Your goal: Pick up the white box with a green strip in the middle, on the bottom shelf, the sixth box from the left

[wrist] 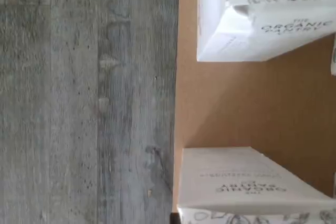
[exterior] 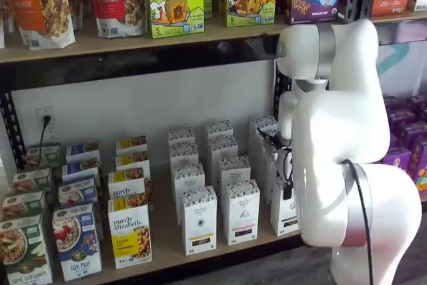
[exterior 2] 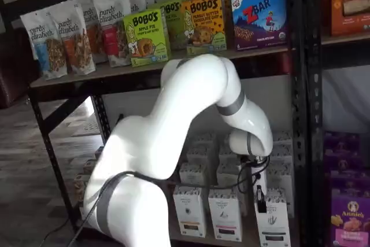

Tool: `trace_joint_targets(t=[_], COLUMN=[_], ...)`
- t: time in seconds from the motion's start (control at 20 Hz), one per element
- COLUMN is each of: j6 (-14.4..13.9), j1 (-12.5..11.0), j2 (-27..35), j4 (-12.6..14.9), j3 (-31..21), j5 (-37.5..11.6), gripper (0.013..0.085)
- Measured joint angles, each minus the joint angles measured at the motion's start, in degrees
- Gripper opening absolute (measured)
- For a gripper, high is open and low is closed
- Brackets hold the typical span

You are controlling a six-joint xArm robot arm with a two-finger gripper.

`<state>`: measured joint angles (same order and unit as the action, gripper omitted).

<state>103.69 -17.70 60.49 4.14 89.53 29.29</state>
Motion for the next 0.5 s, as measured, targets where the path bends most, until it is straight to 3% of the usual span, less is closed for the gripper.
trace_joint_targets(t=[0.5], j6=[-7.0], j1=[-0.1], j2=[-7.3], j4=[7.6], j3=[-12.8], j5=[-7.7], gripper=[0.049])
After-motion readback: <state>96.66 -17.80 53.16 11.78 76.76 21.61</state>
